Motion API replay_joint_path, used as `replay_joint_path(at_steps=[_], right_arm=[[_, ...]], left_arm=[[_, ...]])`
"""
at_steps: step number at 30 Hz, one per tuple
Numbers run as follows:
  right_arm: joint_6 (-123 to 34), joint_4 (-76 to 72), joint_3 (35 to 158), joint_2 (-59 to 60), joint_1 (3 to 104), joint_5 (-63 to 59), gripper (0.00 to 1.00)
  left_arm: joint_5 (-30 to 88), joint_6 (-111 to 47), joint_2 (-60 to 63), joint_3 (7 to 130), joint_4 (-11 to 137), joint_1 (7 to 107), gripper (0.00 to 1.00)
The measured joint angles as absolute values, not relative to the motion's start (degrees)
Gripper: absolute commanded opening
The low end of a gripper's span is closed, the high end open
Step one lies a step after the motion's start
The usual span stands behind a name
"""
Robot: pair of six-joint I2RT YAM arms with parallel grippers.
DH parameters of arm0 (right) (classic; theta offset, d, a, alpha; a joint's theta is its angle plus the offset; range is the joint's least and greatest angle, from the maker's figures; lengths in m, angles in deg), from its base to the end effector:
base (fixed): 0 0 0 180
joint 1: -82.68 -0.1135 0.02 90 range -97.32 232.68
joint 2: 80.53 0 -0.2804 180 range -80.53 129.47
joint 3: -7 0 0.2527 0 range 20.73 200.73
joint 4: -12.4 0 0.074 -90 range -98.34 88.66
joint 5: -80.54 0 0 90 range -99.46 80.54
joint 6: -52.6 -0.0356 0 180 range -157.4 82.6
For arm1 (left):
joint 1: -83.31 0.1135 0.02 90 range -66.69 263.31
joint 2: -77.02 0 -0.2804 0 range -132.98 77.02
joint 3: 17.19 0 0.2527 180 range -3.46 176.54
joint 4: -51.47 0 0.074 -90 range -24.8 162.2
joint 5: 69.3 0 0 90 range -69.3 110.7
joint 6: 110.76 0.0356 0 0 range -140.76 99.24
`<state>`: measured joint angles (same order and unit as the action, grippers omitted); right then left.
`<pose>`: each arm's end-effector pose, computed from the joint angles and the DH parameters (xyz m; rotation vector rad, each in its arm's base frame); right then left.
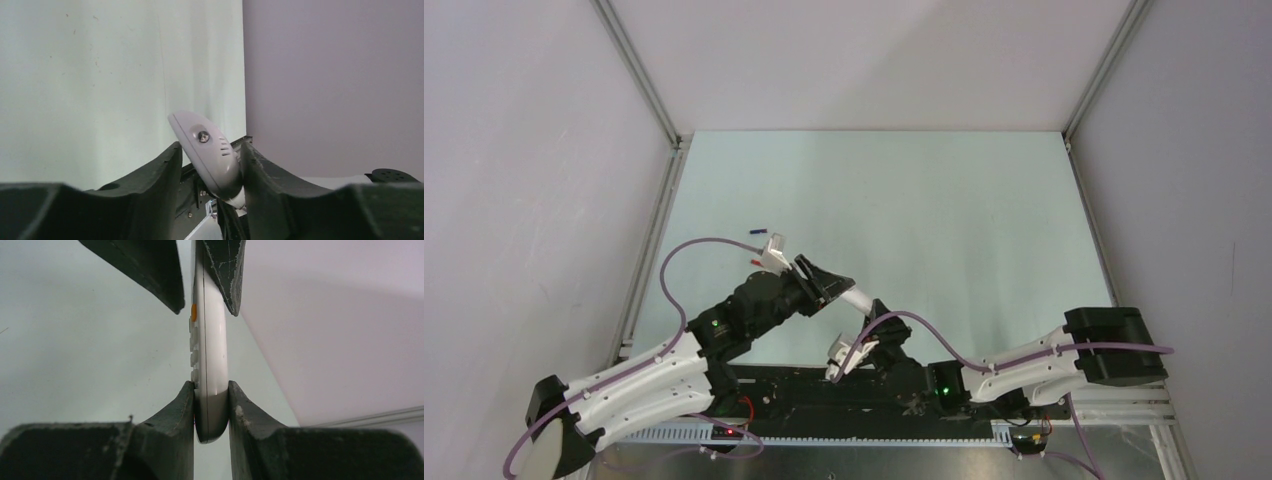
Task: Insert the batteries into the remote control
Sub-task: Adjust the remote control.
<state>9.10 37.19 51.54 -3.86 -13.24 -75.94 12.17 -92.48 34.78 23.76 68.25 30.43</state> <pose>0.0060 0.2588 0.2407 -1.0757 1.2265 -0.3219 0.1061 -0.1315 0.2624 -0.4592 2.0684 -1.2859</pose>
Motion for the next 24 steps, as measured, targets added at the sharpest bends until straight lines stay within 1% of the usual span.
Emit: replay_joint_path(at_steps=[1,4,5,6,8,9,10,11,13,14,15,16,17,18,19,20,21,23,24], right_arm=[[9.4,37.6,51.5,-3.5,-13.3,-76.1,0.00],[10.1,38.2,51.5,-3.1,-13.5,-76.2,0.01],[10.3,38.3,51.5,-3.0,-13.6,-76.3,0.02],[10.5,38.3,51.5,-3.0,-13.7,-76.4,0.04],[10.7,38.4,51.6,-2.9,-14.0,-76.6,0.07],[10.7,38.4,51.6,-2.9,-14.1,-76.7,0.09],[10.7,38.5,51.6,-2.9,-14.3,-76.8,0.12],[10.7,38.5,51.6,-2.9,-14.4,-76.8,0.15],[10.2,38.6,51.6,-2.9,-14.9,-76.9,0.25],[10.1,38.6,51.6,-2.9,-15.1,-76.9,0.27],[9.7,38.6,51.6,-2.9,-15.3,-76.9,0.33],[9.3,38.6,51.6,-3.0,-15.6,-76.9,0.36],[8.6,38.6,51.6,-3.1,-16.0,-76.6,0.43],[7.9,38.7,51.6,-3.2,-16.4,-76.0,0.47],[7.1,38.9,51.6,-3.5,-16.8,-75.5,0.54],[6.2,39.3,51.6,-4.1,-17.4,-74.6,0.57],[5.3,39.5,51.6,-4.9,-17.8,-74.0,0.63],[3.2,39.7,51.6,-7.0,-18.4,-72.6,0.70],[2.3,39.5,51.6,-8.1,-18.6,-71.9,0.72]], left_arm=[[12.2,-92.6,34.8,23.8,67.9,30.4,0.44],[12.4,-93.0,34.7,23.8,67.3,30.4,0.32],[12.4,-93.3,34.6,23.8,67.1,30.4,0.30],[12.5,-93.6,34.6,23.8,66.9,30.4,0.24],[12.5,-93.9,34.3,23.8,66.9,30.4,0.17],[12.6,-94.0,34.2,23.8,66.8,30.3,0.15],[12.6,-94.2,34.2,23.8,66.7,30.3,0.11],[12.6,-94.3,34.2,23.8,66.7,30.3,0.10],[12.9,-94.3,34.3,23.5,66.5,30.3,0.04],[13.0,-94.3,34.6,23.4,66.5,30.3,0.02],[13.0,-94.3,34.9,23.0,66.2,30.3,0.01],[13.1,-94.3,35.3,22.5,65.8,30.3,0.00],[13.1,-94.3,35.7,22.0,65.4,30.2,0.00],[13.1,-94.1,36.3,21.5,64.9,30.2,0.00],[12.9,-93.8,36.7,21.1,64.6,30.2,0.00],[12.5,-93.3,37.0,20.6,64.3,30.2,0.00],[12.2,-93.2,37.1,20.2,64.2,30.2,0.00],[11.5,-92.3,37.4,19.2,64.1,30.2,0.00],[11.3,-92.0,37.4,18.8,64.1,30.2,0.00]])
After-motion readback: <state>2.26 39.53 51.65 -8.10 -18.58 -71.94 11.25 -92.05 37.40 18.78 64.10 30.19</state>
